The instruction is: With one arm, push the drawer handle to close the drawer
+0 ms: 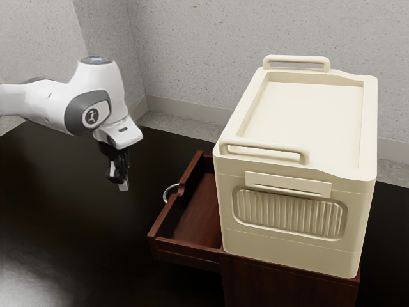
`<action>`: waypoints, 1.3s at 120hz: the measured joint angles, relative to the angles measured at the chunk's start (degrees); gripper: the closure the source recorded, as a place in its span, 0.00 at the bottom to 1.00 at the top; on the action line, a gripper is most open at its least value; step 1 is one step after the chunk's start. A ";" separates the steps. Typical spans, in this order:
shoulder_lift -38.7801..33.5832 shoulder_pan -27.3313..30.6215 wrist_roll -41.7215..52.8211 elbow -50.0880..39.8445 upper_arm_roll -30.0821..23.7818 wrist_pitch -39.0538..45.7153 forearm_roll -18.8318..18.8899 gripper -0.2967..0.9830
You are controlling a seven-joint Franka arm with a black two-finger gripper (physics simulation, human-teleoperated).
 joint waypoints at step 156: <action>12.93 -5.24 9.60 9.69 -8.69 8.62 -6.11 0.85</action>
